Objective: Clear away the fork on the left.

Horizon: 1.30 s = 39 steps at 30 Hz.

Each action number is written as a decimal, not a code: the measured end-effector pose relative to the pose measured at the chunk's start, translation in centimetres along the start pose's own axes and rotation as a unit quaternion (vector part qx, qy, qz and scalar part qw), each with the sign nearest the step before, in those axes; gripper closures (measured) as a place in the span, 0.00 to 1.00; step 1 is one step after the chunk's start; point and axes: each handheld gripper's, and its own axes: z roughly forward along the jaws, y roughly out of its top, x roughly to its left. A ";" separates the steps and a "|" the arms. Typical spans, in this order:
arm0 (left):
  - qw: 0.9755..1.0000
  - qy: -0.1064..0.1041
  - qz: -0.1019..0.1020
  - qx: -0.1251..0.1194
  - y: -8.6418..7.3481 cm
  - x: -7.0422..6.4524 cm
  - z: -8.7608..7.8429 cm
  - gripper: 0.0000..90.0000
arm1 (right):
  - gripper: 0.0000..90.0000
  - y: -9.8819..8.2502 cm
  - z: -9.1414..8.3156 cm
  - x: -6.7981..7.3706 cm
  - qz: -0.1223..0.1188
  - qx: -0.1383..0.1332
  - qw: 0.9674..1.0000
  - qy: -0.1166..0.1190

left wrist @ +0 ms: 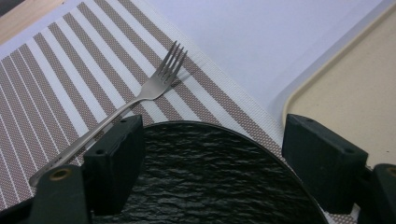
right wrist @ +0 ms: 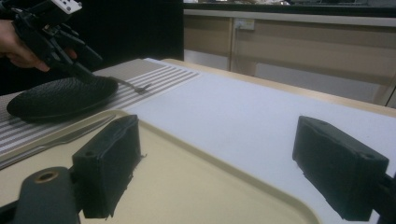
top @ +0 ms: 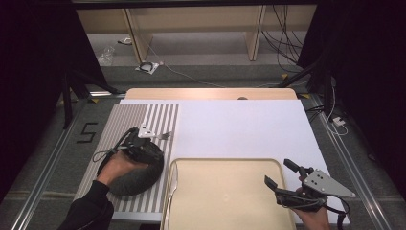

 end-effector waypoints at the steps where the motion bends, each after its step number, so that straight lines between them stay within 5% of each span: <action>1: 1.000 0.004 0.002 0.005 0.1 0.4 0.1 0.24 | 0.18 0.0 0.0 0.0 -0.001 0.001 1.000 0.000; 23: 0.997 0.033 0.007 0.069 2.0 6.3 2.9 0.27 | 0.18 0.1 0.1 0.3 -0.003 0.001 1.000 -0.001; 39: 0.992 0.034 0.017 0.119 2.8 8.6 5.0 0.28 | 0.18 0.1 0.2 0.3 -0.004 0.004 1.000 0.000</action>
